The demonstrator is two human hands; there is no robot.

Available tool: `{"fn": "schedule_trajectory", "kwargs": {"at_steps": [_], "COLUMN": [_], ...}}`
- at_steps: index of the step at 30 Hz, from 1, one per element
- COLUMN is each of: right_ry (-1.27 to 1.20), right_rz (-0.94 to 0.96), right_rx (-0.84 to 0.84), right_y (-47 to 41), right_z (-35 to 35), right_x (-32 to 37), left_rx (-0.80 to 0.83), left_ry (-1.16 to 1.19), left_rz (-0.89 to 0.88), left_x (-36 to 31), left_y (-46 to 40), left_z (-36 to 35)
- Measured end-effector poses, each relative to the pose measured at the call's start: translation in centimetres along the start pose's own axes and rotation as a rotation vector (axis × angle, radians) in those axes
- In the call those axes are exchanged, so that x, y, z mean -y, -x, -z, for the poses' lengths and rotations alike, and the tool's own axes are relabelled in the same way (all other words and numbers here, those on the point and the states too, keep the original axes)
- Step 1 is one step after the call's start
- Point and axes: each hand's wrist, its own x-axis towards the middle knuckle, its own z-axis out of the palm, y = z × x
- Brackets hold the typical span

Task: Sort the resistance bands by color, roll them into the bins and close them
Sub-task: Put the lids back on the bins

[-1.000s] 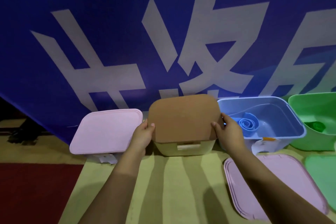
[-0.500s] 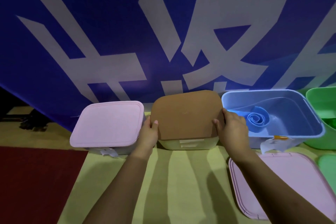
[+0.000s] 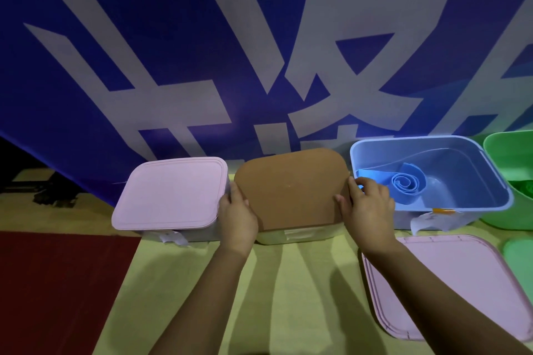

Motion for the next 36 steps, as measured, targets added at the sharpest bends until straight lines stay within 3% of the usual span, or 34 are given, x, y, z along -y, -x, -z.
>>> {"fn": "schedule_trajectory", "kwargs": {"at_steps": [3,5,7,10,16,20,23,26,31,36], "right_ry": [0.082,0.124,0.168,0.148,0.126,0.090,0.165,0.269,0.226,0.279], "right_rz": [0.006,0.019,0.065,0.114,0.236,0.159,0.108,0.178,0.192,0.245], "right_rx": [0.055,0.096,0.132,0.157,0.203,0.118,0.274,0.397,0.258,0.234], "right_y": [-0.6,-1.2,-1.6,-1.5,-0.1,-4.4,-7.6,-9.0,-8.3,-7.8], "right_z": [0.4,0.9,1.2,1.5,2.6,3.1,2.0,0.9,-0.8,-1.3], "right_x": [0.1,0.2,0.2,-0.1,0.9,2.2,2.5,2.3,1.9,1.7], "left_rx": [0.028,0.199,0.376,0.416,0.416,0.427,0.443,0.444,0.420,0.371], "left_ry": [-0.057,-0.217,-0.332,-0.492,-0.507,-0.443,-0.452,-0.472,-0.483,-0.484], "left_rz": [-0.245,-0.461,-0.531,-0.589,-0.555,-0.546,-0.552,-0.562,-0.570,-0.579], "left_x": [-1.2,-1.4,-1.3,-0.6,-0.2,-0.2,0.0,-0.1,-0.2,1.0], "left_y": [1.3,2.0,2.2,2.0,1.2,1.2,1.2,1.1,1.7,2.6], "left_z": [0.4,0.5,0.7,1.0,2.8,3.0,3.0,3.1,2.6,1.6]}}
